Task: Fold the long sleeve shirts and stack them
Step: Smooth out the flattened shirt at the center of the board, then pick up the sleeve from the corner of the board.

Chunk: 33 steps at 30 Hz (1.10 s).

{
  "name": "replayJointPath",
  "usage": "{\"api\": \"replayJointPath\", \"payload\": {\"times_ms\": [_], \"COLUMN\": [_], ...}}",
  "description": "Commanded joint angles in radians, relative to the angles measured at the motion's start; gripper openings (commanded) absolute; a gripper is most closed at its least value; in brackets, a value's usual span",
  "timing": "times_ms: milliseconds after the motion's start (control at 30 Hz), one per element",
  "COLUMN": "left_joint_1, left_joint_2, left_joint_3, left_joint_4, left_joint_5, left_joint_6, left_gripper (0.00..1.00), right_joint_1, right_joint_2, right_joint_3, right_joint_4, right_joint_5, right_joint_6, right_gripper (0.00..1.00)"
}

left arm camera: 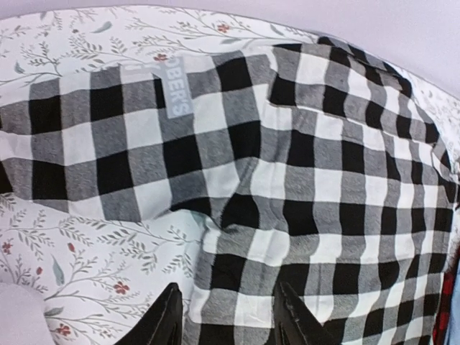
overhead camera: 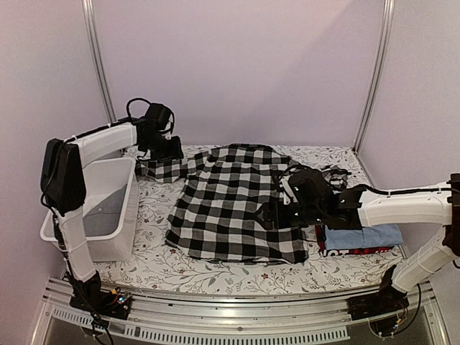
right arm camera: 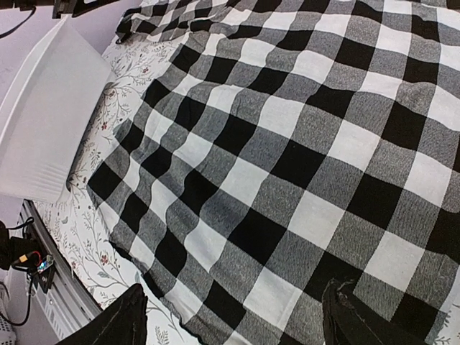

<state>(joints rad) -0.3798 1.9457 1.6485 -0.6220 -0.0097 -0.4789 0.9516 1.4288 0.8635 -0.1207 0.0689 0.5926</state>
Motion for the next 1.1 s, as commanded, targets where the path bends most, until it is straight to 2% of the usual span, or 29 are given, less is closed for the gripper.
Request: {"api": "replayJointPath", "payload": {"times_ms": [0,267,367,567,800,900,1000,1067], "left_joint_1": [0.058,0.086,0.097,0.150,0.190,0.198,0.197,0.199], "left_joint_2": [0.114,0.347,0.428,0.532,0.582,0.549,0.445,0.404], "left_joint_3": [0.072,0.373,0.474,0.598,0.642,0.549,0.417,0.395], "left_joint_4": [-0.081,-0.226,-0.270,-0.312,-0.337,-0.342,-0.270,-0.271], "left_joint_5": [-0.145,-0.435,-0.486,-0.480,-0.455,-0.464,-0.479,-0.481], "left_joint_6": [0.027,0.067,0.075,0.079,0.082,0.067,0.074,0.063], "left_gripper": [0.44,0.47,0.48,0.51,0.54,0.53,0.54,0.54], "right_joint_1": [-0.034,-0.089,-0.111,-0.129,-0.135,-0.136,-0.136,-0.136], "right_joint_2": [0.049,0.089,0.088,0.103,0.127,0.142,0.160,0.174], "right_joint_3": [0.029,0.058,0.056,0.045,0.049,0.054,0.059,0.063], "right_joint_4": [0.168,0.200,0.206,0.246,0.263,0.274,0.279,0.276], "right_joint_5": [-0.018,-0.058,-0.102,-0.172,-0.203,-0.223,-0.241,-0.260], "right_joint_6": [0.004,-0.027,-0.040,-0.046,-0.054,-0.054,-0.055,-0.061], "right_gripper": [0.83,0.85,0.85,0.85,0.85,0.85,0.84,0.82]}}
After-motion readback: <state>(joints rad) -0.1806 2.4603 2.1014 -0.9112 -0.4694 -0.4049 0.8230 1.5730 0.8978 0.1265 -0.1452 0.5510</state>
